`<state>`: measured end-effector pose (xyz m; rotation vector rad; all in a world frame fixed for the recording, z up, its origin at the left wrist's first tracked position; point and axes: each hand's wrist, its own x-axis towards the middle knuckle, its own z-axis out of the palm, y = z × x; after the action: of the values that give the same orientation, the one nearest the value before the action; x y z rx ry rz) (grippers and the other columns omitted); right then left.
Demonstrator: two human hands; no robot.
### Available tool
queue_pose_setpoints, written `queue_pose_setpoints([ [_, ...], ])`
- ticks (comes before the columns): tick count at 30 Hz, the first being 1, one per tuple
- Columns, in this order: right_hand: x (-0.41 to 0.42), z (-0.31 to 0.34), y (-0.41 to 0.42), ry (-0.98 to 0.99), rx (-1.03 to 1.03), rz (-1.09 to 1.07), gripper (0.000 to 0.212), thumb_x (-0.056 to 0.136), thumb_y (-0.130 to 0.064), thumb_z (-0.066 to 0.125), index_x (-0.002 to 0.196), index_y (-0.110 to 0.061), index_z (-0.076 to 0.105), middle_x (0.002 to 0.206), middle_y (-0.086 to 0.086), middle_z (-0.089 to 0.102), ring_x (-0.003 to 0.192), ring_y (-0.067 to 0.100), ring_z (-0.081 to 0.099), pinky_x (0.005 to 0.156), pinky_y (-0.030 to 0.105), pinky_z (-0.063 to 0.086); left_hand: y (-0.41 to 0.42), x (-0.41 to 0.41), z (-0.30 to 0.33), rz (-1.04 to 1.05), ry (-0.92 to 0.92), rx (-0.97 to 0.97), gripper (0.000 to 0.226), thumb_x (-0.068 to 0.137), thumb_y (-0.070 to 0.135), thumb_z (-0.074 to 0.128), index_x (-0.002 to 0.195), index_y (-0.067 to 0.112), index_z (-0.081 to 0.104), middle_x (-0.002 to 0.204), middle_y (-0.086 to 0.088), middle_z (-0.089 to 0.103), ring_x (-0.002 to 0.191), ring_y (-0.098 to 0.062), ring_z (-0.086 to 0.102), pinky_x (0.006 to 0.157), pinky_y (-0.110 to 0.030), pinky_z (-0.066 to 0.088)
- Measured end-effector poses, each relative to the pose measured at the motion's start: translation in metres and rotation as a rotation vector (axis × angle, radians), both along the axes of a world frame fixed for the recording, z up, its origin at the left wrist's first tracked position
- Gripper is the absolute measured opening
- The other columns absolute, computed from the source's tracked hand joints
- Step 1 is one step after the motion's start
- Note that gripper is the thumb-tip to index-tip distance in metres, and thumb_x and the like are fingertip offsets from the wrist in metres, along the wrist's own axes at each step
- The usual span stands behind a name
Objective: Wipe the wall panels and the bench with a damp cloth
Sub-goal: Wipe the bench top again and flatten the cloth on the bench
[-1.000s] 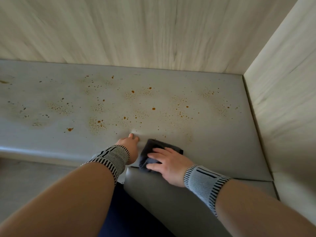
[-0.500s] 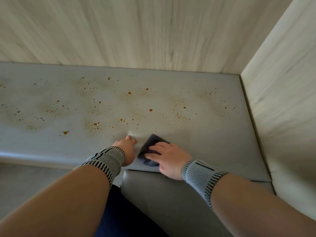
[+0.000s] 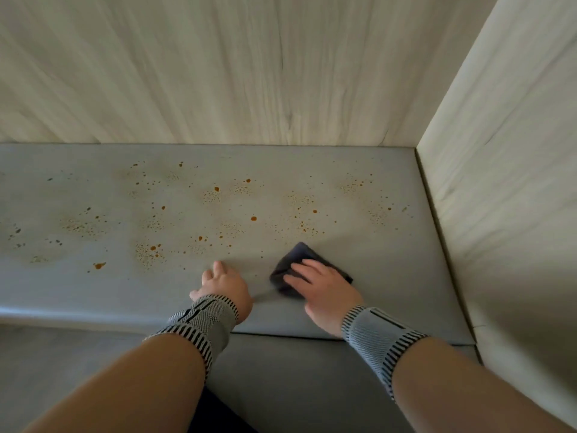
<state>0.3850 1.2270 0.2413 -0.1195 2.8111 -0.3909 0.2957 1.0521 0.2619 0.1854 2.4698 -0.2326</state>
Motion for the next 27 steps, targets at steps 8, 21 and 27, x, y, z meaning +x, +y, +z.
queue_pose_setpoints([
  [8,-0.003,-0.009,0.079,0.034,0.081,-0.821,0.056,0.102,-0.026,0.042,0.153,-0.028,0.019,0.162,0.000,0.009,0.149,0.026,-0.001,0.121,0.046,0.010,0.088,0.002,-0.002,-0.185,-0.007,0.259,0.097,0.090,0.051,0.064,0.157,0.028,-0.003,0.163,0.005,-0.021,0.152,-0.027,-0.008,0.116,-0.056,0.029],
  [21,-0.021,-0.007,0.088,0.106,0.002,-0.864,0.054,0.099,-0.027,0.043,0.150,-0.032,0.027,0.158,-0.001,0.020,0.144,0.025,0.013,0.112,0.047,0.019,0.133,-0.007,-0.024,-0.238,-0.131,0.210,0.126,0.069,0.072,0.071,0.155,0.033,-0.013,0.163,-0.005,-0.020,0.148,-0.041,-0.018,0.121,-0.056,0.009],
  [27,-0.013,0.002,0.087,0.247,-0.425,-0.680,0.053,0.092,-0.023,0.043,0.145,-0.022,0.041,0.153,0.001,0.034,0.141,0.018,0.027,0.116,0.035,0.025,0.132,-0.008,-0.026,-0.360,-0.085,0.164,0.125,0.072,0.077,0.062,0.157,0.025,-0.014,0.163,-0.016,-0.014,0.150,-0.034,-0.016,0.122,-0.052,-0.006],
])
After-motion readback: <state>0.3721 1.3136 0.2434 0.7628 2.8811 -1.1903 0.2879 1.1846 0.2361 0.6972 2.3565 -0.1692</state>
